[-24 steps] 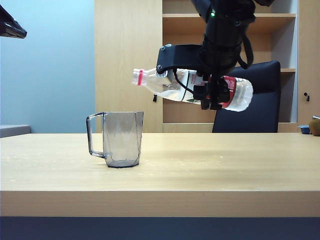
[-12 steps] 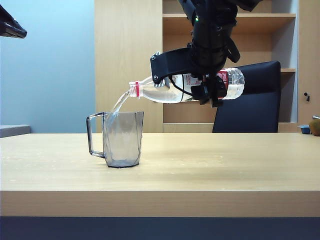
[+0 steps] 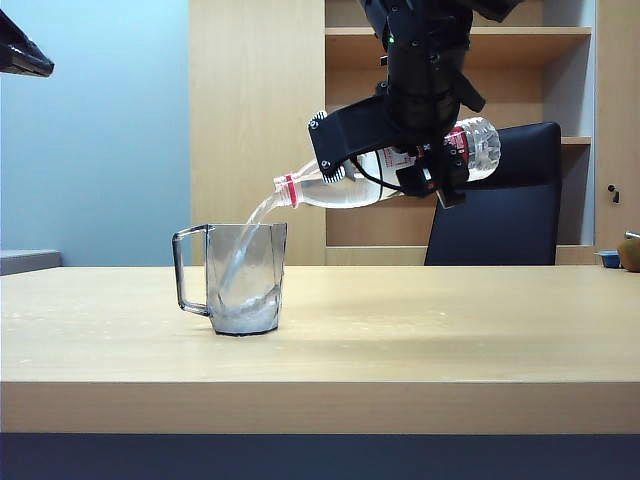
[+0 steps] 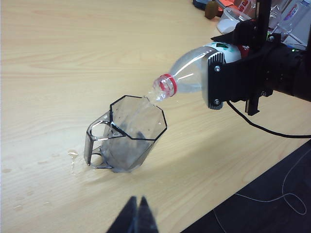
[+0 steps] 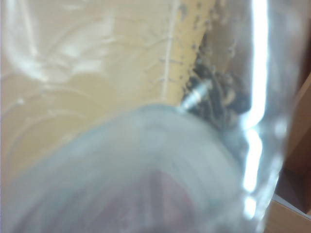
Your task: Pick up the mineral water bottle on the table and pour water into the mug until it's half full.
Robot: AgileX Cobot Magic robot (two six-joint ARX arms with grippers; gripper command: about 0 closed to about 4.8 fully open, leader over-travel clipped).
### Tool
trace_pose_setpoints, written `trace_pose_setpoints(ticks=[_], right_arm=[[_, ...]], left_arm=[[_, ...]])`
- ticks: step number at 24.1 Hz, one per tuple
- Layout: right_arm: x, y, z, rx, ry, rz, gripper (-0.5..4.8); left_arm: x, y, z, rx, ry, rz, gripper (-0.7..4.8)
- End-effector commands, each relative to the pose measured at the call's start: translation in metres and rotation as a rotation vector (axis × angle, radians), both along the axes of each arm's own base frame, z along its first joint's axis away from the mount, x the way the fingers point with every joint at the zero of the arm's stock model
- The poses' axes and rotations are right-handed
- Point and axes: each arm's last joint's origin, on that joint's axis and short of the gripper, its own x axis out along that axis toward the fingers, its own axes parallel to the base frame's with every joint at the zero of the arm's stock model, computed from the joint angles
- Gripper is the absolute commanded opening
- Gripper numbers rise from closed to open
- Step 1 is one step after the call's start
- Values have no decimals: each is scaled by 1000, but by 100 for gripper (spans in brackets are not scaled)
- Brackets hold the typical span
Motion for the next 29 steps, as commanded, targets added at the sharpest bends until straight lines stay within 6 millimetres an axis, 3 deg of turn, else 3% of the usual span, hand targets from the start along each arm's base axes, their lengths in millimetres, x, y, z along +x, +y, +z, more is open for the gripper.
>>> trace_pose_setpoints(ticks=[1, 20, 25, 29], right_arm=[[1, 2, 11, 29, -54, -4, 273], [-1, 4, 10, 82, -54, 1, 273], [-2, 4, 7, 262, -41, -55, 273], [-4, 5, 3, 590, -6, -131, 273]], left_arm=[[0, 0, 2, 2, -15, -3, -2], [0, 0, 2, 2, -15, -3, -2], [0, 0, 2, 2, -15, -3, -2], [0, 0, 2, 2, -15, -2, -2]])
